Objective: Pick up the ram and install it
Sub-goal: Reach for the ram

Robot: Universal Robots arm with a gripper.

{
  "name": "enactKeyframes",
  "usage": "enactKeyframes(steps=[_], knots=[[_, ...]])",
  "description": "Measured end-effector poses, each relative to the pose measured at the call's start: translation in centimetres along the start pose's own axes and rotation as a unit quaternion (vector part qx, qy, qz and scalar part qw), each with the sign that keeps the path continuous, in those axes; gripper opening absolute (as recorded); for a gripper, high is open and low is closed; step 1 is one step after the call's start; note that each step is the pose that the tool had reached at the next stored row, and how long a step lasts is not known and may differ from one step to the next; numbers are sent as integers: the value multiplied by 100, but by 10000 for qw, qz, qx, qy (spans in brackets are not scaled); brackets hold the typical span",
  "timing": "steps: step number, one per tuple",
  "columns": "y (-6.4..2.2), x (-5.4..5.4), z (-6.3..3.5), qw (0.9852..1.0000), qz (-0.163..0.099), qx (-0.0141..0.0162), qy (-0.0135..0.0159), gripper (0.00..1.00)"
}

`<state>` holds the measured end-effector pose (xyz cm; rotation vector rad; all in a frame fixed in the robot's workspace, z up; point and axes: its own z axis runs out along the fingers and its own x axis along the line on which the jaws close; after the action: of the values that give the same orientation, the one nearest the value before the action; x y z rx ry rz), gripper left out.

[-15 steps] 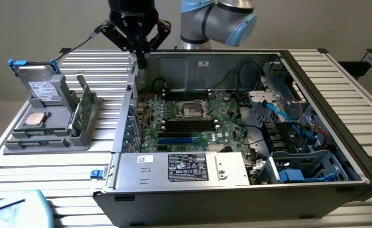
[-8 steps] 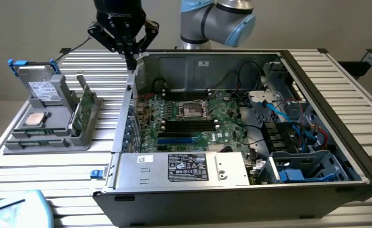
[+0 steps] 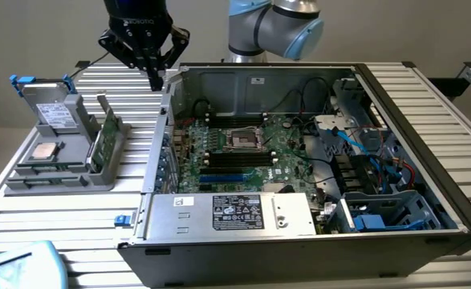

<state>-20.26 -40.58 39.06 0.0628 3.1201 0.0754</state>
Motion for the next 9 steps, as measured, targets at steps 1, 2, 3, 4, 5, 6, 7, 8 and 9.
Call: enactKeyframes(steps=[1,2,3,4,5,6,7,8,9], knots=[[-8,22,1,10000,-11,0,1,11],[-16,45,2,10000,-22,0,1,11],[-23,66,3,10000,-31,-1,1,11],[-30,89,3,10000,-40,-1,2,11],[-36,112,4,10000,-48,-1,2,11],[-43,140,4,10000,-56,-1,3,11],[-49,168,4,10000,-62,-1,3,11],[-55,202,4,10000,-66,-1,3,11],[-61,240,5,10000,-70,-1,3,11]])
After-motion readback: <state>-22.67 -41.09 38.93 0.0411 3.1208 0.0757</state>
